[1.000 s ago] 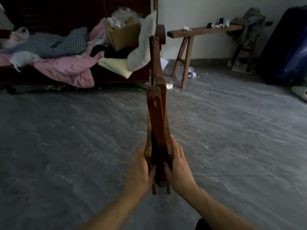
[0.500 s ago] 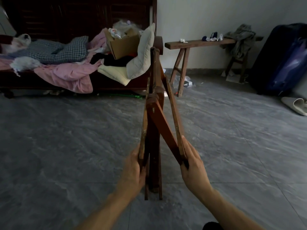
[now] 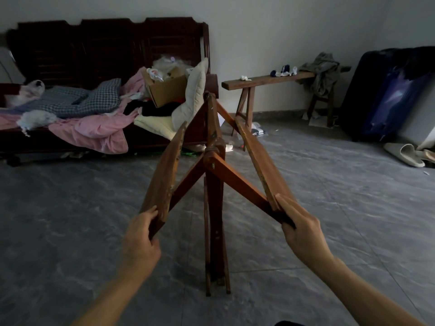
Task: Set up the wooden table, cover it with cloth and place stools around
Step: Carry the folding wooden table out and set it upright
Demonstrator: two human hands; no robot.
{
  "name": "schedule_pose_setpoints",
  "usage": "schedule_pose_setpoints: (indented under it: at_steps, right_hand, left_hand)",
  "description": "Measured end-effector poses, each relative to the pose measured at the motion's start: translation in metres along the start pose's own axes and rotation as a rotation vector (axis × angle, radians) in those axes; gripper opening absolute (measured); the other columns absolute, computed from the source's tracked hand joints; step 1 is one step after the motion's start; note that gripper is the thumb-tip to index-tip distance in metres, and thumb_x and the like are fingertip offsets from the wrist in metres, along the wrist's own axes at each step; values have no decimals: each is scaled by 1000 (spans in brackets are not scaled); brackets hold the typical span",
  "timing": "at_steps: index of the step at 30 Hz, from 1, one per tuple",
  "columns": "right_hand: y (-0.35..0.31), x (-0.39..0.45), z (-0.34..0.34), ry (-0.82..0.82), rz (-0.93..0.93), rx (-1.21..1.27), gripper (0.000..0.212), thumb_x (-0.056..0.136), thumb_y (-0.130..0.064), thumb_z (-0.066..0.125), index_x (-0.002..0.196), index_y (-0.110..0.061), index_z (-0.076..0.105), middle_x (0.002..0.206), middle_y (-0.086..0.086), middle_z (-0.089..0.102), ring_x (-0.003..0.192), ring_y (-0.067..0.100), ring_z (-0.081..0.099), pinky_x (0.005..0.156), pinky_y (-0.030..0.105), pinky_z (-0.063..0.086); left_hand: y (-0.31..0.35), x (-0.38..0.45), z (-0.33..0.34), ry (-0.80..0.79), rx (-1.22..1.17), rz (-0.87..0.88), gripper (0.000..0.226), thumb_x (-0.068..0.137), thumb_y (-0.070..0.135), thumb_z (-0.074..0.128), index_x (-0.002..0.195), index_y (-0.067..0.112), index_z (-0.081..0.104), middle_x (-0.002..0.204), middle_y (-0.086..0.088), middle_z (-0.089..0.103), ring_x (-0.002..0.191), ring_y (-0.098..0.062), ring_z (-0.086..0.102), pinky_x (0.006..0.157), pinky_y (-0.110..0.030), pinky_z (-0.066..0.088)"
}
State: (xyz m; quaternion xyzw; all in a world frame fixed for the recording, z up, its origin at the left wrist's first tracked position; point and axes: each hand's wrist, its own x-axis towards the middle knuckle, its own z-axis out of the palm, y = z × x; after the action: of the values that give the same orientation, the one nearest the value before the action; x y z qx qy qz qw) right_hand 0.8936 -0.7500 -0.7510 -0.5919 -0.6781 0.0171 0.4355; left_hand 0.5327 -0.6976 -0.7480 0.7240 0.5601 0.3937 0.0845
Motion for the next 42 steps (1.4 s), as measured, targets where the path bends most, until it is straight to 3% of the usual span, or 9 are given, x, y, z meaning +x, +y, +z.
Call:
schedule_pose_setpoints:
  at_steps: [4,8,13,17,24,28,32,38,42]
  right_hand:
    - [-3,7,-5,0,-44,2,74,80,16,65,143,-17,43,140,-7,49,129,9,47,107,37,44]
    - [-3,22,-12,-16,-44,-13,74,78,18,64,142,-17,46,145,-3,46,133,15,47,107,41,44]
    - [-9,44,-20,-85,-97,-90,74,77,17,66,142,-15,47,135,-8,47,111,21,65,96,36,53]
    - [-9,62,-24,-112,-151,-135,77,75,18,65,142,-15,47,133,-10,50,121,12,55,105,25,40]
    - [-23,81,-42,-129,-148,-155,67,77,19,62,136,-13,56,125,0,65,118,6,54,105,2,25]
    - [-37,89,-66,-144,-222,-128,49,80,17,61,120,-12,64,109,8,71,100,19,63,92,30,51]
    - [-38,99,-87,-165,-209,-178,46,89,6,60,129,-17,60,123,2,66,111,16,63,98,20,39]
    - [-41,120,-123,-178,-329,-248,44,84,13,60,117,-15,66,108,1,70,100,11,65,94,6,38]
    - [-45,142,-145,-175,-385,-259,46,83,15,55,113,-18,66,105,-4,67,99,9,63,92,22,51]
  left_hand:
    - [-6,7,-25,9,35,161,63,62,-26,65,118,4,59,124,-6,55,115,-23,55,100,-41,47]
    - [-2,17,-50,34,26,164,62,61,-27,64,112,8,60,120,0,56,113,-15,54,100,-28,45]
    - [0,33,-89,44,107,157,67,62,-29,59,116,9,62,122,0,58,115,-12,53,104,-7,32]
    - [7,58,-124,38,203,199,69,57,-31,55,113,9,64,120,0,59,113,-8,53,101,-2,29]
    - [28,90,-168,-43,308,315,69,54,-30,54,110,9,65,118,-1,61,111,-11,56,99,-14,36]
    - [39,98,-176,-65,330,324,66,55,-28,63,110,7,66,117,-2,63,111,-12,56,96,-22,40]
    - [48,99,-177,-91,321,327,67,56,-25,68,114,10,65,118,-1,62,111,-13,57,95,-29,44]
    - [61,104,-186,-115,336,356,67,58,-25,68,115,10,65,120,0,61,111,-12,56,94,-25,42]
    - [71,109,-189,-106,356,395,68,55,-30,60,114,4,67,117,-5,63,108,-14,57,93,-26,42]
